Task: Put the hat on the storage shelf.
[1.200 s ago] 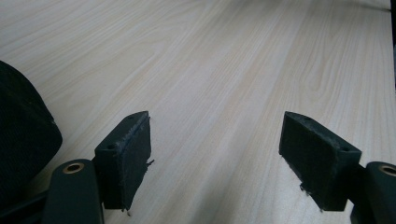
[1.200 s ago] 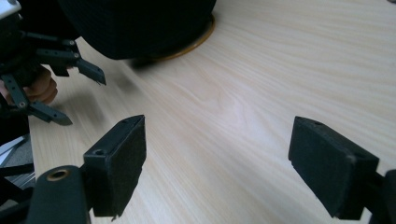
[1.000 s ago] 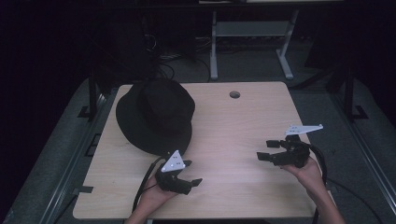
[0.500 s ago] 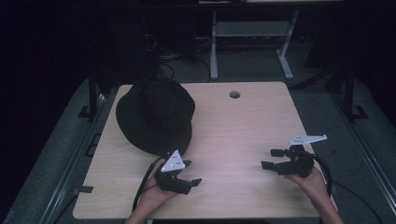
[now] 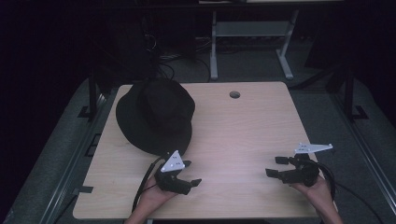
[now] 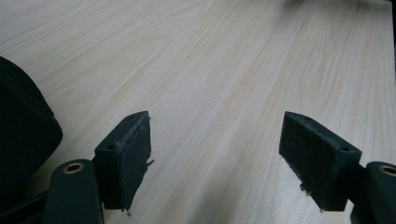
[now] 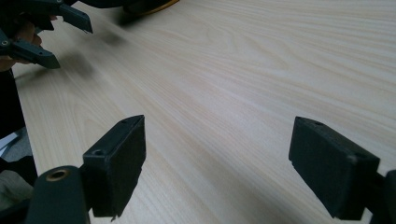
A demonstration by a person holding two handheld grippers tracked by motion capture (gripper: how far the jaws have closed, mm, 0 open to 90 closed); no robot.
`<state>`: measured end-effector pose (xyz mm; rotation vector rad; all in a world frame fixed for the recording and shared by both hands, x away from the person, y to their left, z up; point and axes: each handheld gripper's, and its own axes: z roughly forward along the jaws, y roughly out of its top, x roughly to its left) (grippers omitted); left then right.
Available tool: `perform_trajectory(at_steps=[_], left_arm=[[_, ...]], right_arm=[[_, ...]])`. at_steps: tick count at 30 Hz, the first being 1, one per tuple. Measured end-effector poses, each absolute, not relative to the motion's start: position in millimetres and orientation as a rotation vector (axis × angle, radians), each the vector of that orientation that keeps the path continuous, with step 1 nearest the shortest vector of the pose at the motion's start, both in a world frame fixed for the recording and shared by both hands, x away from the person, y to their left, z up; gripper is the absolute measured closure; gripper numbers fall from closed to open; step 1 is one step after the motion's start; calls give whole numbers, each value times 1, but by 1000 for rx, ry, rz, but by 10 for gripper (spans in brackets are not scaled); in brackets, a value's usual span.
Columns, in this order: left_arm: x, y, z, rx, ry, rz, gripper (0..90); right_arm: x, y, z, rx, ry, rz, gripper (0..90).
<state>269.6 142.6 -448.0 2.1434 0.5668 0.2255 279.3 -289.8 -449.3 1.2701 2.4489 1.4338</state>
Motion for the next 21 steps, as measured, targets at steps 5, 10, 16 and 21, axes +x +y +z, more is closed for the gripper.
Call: perform_trajectory(at_steps=[5,10,16,21], left_arm=[[269,143,-448,2141,571,220,246],[269,143,-448,2142,572,221,246],[269,144,-448,2140,573,219,246],[269,142,-448,2148,561,220,246]], right_arm=[[272,-292,-452,1286,2437,1440,182],[267,-295,-458,1298,2433,1444,182],[260,-299,-460,1288,2403,1460,182],[254,-298,-463,1284,2397,1481,178]])
